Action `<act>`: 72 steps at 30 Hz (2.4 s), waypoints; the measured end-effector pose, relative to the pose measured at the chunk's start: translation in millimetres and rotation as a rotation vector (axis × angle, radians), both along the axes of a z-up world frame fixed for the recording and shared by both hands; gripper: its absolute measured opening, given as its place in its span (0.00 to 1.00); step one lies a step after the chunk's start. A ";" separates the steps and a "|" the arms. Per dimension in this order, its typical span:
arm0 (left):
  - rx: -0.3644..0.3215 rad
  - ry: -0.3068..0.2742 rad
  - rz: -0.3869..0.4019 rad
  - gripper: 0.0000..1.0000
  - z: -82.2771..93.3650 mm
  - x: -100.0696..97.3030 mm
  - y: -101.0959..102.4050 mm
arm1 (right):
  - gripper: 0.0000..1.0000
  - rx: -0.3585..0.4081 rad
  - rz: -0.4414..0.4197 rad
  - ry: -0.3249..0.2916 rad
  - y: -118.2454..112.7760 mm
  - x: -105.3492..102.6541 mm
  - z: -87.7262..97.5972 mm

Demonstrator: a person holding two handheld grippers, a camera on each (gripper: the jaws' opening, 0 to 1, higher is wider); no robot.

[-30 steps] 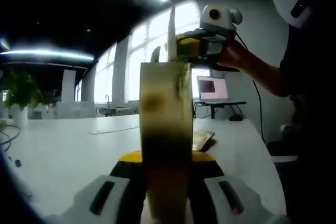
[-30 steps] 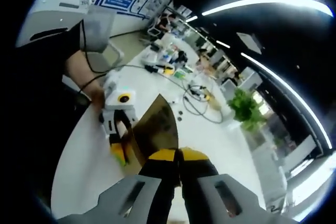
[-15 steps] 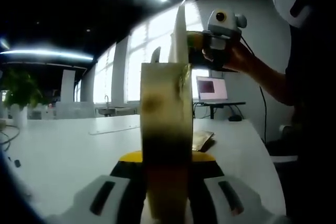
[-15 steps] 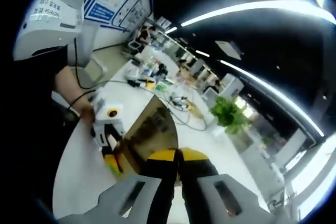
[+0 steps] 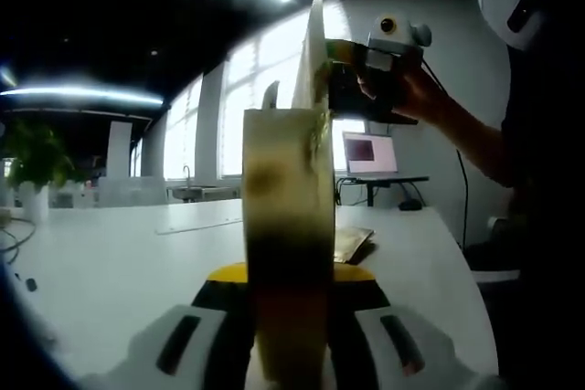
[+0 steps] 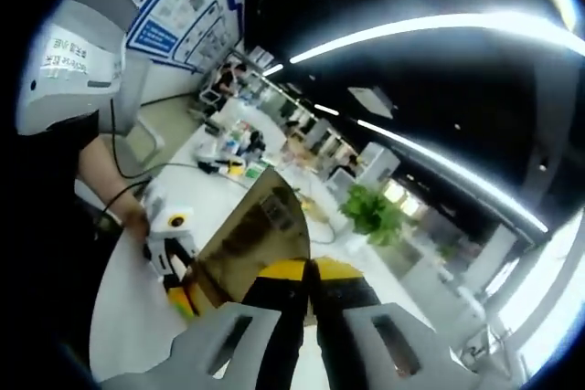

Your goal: Extract single mask from mask box in order stack masks on table

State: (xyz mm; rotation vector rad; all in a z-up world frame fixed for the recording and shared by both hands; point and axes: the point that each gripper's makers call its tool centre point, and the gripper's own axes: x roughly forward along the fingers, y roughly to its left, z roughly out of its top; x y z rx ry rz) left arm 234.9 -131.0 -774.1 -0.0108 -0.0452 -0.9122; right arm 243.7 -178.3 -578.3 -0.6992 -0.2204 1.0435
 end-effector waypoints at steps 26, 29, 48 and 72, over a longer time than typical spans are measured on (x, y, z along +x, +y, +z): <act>0.001 0.000 -0.001 0.31 0.0 -0.3 0.8 | 0.00 0.137 -0.116 -0.079 -41.1 -6.7 41.1; 0.002 0.000 0.000 0.31 0.0 -0.4 0.7 | 0.00 0.132 -0.135 -0.070 -47.6 -5.7 36.6; 0.001 0.002 -0.002 0.31 -0.2 -0.6 -0.2 | 0.00 0.129 -0.264 -0.063 -79.1 5.7 28.3; 0.002 0.001 0.000 0.31 -0.4 -0.1 -0.3 | 0.00 0.069 -0.483 0.001 -123.5 50.1 -10.6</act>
